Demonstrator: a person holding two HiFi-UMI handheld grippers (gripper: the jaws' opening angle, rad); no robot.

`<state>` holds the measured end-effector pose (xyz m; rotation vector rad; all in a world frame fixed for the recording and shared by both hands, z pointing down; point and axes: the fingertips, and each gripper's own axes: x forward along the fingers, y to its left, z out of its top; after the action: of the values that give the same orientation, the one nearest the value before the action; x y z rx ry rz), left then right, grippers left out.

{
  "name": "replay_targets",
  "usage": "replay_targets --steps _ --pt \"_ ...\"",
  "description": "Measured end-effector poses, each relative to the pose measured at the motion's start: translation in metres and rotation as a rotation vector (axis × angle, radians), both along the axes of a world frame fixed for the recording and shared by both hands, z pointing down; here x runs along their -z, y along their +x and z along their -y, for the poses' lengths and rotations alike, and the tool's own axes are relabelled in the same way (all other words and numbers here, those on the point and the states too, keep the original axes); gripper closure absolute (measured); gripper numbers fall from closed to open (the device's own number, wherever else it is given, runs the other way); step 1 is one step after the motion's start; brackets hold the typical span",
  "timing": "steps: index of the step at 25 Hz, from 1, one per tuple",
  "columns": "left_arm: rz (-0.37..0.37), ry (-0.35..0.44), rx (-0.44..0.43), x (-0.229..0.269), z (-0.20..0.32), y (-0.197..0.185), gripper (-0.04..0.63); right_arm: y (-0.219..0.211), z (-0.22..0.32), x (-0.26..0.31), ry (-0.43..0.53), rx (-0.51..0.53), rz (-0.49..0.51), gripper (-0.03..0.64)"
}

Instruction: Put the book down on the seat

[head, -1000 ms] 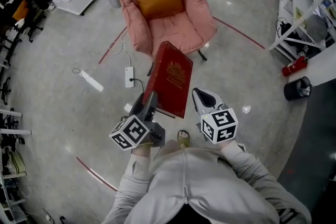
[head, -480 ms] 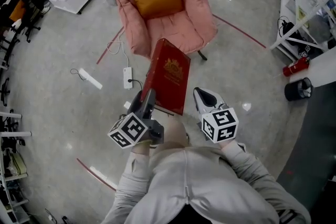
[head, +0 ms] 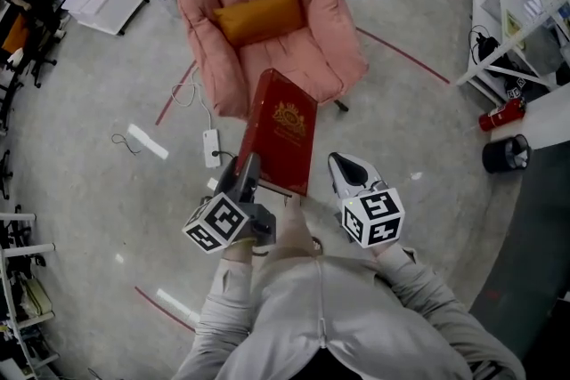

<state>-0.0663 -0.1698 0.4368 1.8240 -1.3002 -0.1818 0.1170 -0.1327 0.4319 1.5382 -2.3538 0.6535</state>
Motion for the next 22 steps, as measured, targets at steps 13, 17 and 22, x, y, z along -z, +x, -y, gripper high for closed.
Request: replay_targets --steps 13,17,22 --pt "0.018 -0.071 0.007 -0.044 0.144 0.014 0.348 0.001 0.117 -0.035 -0.083 -0.015 -0.003 0.618" --pt "0.020 -0.090 0.009 -0.063 0.182 0.023 0.348 0.003 0.147 -0.051 -0.106 -0.017 -0.014 0.618" --pt "0.021 -0.115 0.016 -0.091 0.227 0.031 0.348 0.006 0.182 -0.075 -0.142 -0.029 -0.030 0.617"
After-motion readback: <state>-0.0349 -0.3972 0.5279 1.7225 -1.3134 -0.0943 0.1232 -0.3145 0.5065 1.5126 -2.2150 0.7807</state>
